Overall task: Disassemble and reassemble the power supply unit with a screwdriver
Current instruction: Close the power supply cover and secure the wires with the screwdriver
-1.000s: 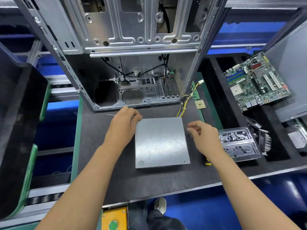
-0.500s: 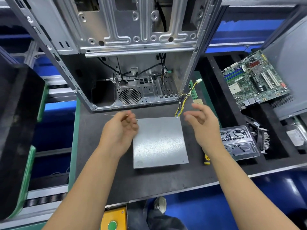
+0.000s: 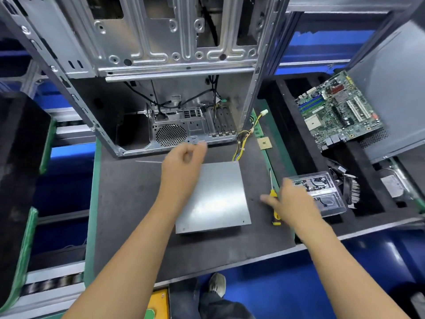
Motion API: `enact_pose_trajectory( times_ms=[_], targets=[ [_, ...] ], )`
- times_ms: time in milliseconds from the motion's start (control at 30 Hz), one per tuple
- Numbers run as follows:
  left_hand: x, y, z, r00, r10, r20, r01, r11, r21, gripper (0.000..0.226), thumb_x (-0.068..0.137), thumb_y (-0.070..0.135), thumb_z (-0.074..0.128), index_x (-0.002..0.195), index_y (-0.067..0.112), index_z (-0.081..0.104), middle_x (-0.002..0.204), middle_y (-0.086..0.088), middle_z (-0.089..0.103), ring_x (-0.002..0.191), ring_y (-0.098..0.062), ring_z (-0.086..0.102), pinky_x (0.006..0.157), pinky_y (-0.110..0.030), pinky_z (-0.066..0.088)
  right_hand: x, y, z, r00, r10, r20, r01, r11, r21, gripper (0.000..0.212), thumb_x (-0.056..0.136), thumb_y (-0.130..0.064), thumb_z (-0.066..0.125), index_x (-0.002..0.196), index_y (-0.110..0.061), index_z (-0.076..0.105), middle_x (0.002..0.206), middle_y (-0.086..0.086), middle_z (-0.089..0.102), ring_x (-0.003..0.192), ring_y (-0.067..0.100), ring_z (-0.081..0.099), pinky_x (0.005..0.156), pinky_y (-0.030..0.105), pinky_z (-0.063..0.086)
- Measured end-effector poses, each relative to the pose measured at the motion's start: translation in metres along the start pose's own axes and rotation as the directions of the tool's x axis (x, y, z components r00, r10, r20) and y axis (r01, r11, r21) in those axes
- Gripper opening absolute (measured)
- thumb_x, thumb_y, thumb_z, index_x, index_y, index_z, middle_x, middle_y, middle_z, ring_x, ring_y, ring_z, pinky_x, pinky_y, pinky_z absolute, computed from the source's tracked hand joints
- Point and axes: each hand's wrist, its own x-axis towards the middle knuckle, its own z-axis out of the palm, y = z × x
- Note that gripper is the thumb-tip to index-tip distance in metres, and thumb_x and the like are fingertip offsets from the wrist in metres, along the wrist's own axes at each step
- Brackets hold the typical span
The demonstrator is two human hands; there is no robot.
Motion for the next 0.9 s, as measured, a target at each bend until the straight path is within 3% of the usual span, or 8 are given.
enact_pose_trajectory(
  times_ms=[67,167,267,367,533,700,800,900],
  targets=[
    [0.000,-0.007,0.004,0.928,0.344,0.139,-0.371,0.849,0.376,0.023,0.090,0.046,0.067,0.099,0.026,0.069,0.090,0.015,0.062,0.090,-0.009,0.055,0.083,-0.026,0.042,-0.004,0.007,0.021,0.996,0.026,0.083,-0.029,0.999,0.035,0.052,0.086,-0.050,0.070,0.103,-0.008,0.045,0.108,0.018,0.060,0.103,0.039,0.059,0.076,0.041,0.046],
    [0.006,-0.015,0.016,0.876,0.315,0.367,-0.482,0.613,0.626,0.070,0.083,0.064,0.063,0.136,0.018,0.057,0.099,0.001,0.044,0.105,-0.024,0.045,0.097,-0.035,0.037,-0.002,0.011,0.027,1.000,0.016,-0.017,-0.013,0.990,0.140,0.029,0.094,-0.035,0.062,0.096,-0.008,0.051,0.099,0.015,0.063,0.093,0.037,0.060,0.077,0.041,0.050],
    [0.010,-0.023,0.025,0.844,0.288,0.452,-0.535,0.482,0.693,0.081,0.076,0.077,0.057,0.136,0.023,0.058,0.096,0.004,0.033,0.099,-0.023,0.040,0.093,-0.035,0.030,-0.004,0.016,0.014,0.966,-0.011,-0.260,0.124,0.897,0.425,0.013,0.095,-0.028,0.061,0.087,-0.020,0.054,0.081,0.000,0.062,0.081,0.024,0.061,0.065,0.031,0.047],
    [0.010,-0.026,0.029,0.839,0.317,0.442,-0.544,0.461,0.702,0.081,0.071,0.084,0.047,0.122,0.024,0.066,0.092,0.005,0.034,0.094,-0.022,0.039,0.088,-0.036,0.031,-0.016,0.010,-0.014,0.882,0.002,-0.471,0.333,0.705,0.626,0.018,0.085,-0.037,0.074,0.091,-0.036,0.057,0.081,-0.013,0.064,0.076,0.000,0.061,0.062,0.009,0.042],
    [0.015,-0.022,0.034,0.862,0.275,0.426,-0.504,0.382,0.774,0.086,0.067,0.092,0.032,0.109,0.025,0.067,0.092,0.005,0.036,0.092,-0.021,0.038,0.081,-0.035,0.026,-0.016,-0.016,-0.051,0.859,-0.059,-0.508,0.472,0.473,0.744,0.015,0.073,-0.043,0.080,0.083,-0.034,0.073,0.072,-0.008,0.068,0.063,0.006,0.054,0.056,0.016,0.045],
    [0.016,-0.022,0.034,0.855,0.279,0.438,-0.517,0.371,0.772,0.082,0.070,0.090,0.032,0.104,0.024,0.067,0.092,0.005,0.038,0.090,-0.020,0.037,0.078,-0.034,0.025,-0.006,-0.041,-0.057,0.818,-0.072,-0.571,0.523,0.504,0.687,0.027,0.088,-0.039,0.066,0.068,-0.021,0.066,0.060,-0.019,0.066,0.051,0.002,0.045,0.053,0.012,0.038],
    [0.017,-0.023,0.034,0.852,0.288,0.437,-0.519,0.367,0.772,0.079,0.072,0.090,0.037,0.104,0.024,0.067,0.092,0.005,0.038,0.090,-0.020,0.037,0.075,-0.033,0.020,0.001,-0.050,-0.056,0.783,-0.135,-0.608,0.559,0.581,0.591,0.031,0.092,-0.038,0.061,0.068,-0.019,0.059,0.058,-0.024,0.063,0.050,0.004,0.048,0.052,0.009,0.034],
    [0.017,-0.023,0.034,0.854,0.287,0.434,-0.516,0.361,0.777,0.080,0.071,0.090,0.036,0.104,0.025,0.067,0.091,0.005,0.038,0.089,-0.020,0.037,0.073,-0.033,0.018,0.005,-0.053,-0.058,0.763,-0.159,-0.626,0.584,0.585,0.563,0.034,0.092,-0.039,0.060,0.068,-0.015,0.057,0.055,-0.025,0.060,0.049,0.004,0.047,0.051,0.008,0.033]
  ],
)
